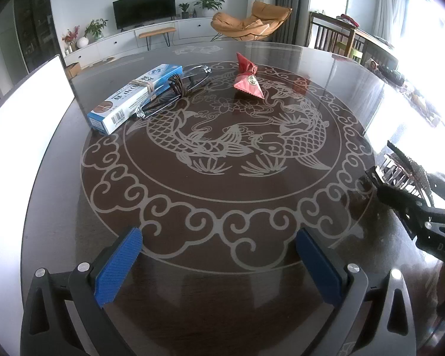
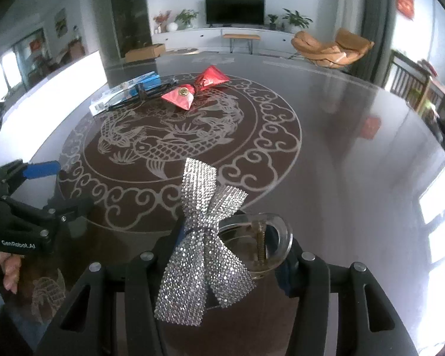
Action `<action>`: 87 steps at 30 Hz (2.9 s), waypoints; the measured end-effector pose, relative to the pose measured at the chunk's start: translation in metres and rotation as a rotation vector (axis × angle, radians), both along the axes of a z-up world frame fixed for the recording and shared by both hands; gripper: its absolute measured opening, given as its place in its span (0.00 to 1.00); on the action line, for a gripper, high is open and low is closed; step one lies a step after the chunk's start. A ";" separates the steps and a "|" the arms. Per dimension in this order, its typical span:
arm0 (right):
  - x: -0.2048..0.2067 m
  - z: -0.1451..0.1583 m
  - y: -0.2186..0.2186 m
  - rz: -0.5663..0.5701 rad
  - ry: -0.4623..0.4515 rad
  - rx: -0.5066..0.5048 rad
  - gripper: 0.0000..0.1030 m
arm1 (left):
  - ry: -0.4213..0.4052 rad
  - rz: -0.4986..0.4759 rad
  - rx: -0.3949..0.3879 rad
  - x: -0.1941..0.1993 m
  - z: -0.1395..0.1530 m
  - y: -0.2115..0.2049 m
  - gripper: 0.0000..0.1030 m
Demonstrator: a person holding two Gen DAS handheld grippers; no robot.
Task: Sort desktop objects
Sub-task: 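Grasp the red wrapped candy with the left gripper while the right gripper holds the bow clip, then carry the bow clip and red candy into the cardboard bin and open both grippers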
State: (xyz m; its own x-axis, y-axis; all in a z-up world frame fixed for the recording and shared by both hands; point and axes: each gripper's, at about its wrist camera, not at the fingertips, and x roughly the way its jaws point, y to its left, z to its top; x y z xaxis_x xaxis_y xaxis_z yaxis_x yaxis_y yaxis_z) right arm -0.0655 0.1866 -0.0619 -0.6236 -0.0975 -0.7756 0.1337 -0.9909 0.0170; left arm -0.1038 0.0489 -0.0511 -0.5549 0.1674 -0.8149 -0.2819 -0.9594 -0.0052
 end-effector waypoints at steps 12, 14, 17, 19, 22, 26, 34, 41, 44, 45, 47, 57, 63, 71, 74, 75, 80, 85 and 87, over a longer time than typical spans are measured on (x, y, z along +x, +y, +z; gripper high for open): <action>-0.008 -0.005 0.000 -0.019 -0.039 0.042 0.90 | 0.004 -0.002 0.000 0.003 0.000 0.000 1.00; -0.010 -0.007 0.003 -0.027 -0.046 0.032 0.93 | 0.005 0.001 -0.002 0.004 0.000 0.000 1.00; -0.011 -0.007 0.003 -0.032 -0.049 0.037 0.95 | 0.005 0.001 -0.003 0.006 0.001 0.000 1.00; -0.011 -0.008 0.003 -0.034 -0.049 0.038 0.95 | 0.005 0.001 0.000 0.006 0.001 -0.001 1.00; -0.012 -0.008 0.003 -0.034 -0.050 0.039 0.95 | -0.002 -0.021 0.037 -0.004 0.005 -0.005 1.00; -0.012 -0.008 0.003 -0.034 -0.050 0.039 0.95 | -0.031 -0.016 0.034 -0.036 0.010 -0.009 1.00; -0.013 -0.008 0.003 -0.033 -0.050 0.037 0.95 | 0.013 -0.109 0.105 -0.108 0.060 0.049 1.00; -0.013 -0.008 0.003 -0.033 -0.050 0.036 0.95 | -0.090 -0.091 -0.030 -0.182 0.021 0.101 0.95; -0.014 -0.008 0.002 -0.033 -0.050 0.036 0.95 | -0.115 -0.069 -0.011 -0.195 0.007 0.105 0.95; -0.013 -0.008 0.003 -0.033 -0.050 0.036 0.95 | -0.097 -0.080 -0.010 -0.196 0.006 0.106 0.95; -0.014 -0.009 0.003 -0.037 -0.050 0.036 0.95 | -0.050 -0.097 -0.028 -0.194 0.006 0.108 0.73; -0.016 -0.008 0.008 -0.058 -0.044 0.004 0.95 | 0.001 -0.088 0.087 -0.117 0.008 0.050 0.20; -0.018 -0.009 0.010 -0.046 -0.048 -0.012 0.98 | 0.034 -0.071 0.145 -0.013 0.019 -0.002 0.20; -0.021 -0.001 0.013 -0.019 -0.024 -0.067 0.48 | 0.108 -0.024 0.247 0.059 0.072 -0.057 0.20; -0.019 0.004 0.007 -0.034 -0.022 -0.042 0.48 | 0.129 0.000 0.285 0.074 0.096 -0.090 0.20; -0.020 0.007 0.006 -0.031 -0.019 -0.043 0.48 | 0.143 0.016 0.300 0.078 0.107 -0.107 0.20; -0.021 0.053 -0.047 0.074 0.044 -0.109 0.48 | 0.183 0.144 0.316 0.081 0.141 -0.195 0.20; -0.025 0.103 -0.154 0.277 0.092 -0.244 0.48 | 0.159 0.330 0.234 0.067 0.141 -0.293 0.20; -0.023 0.117 -0.209 0.382 0.089 -0.281 0.48 | 0.125 0.392 0.219 0.062 0.132 -0.324 0.20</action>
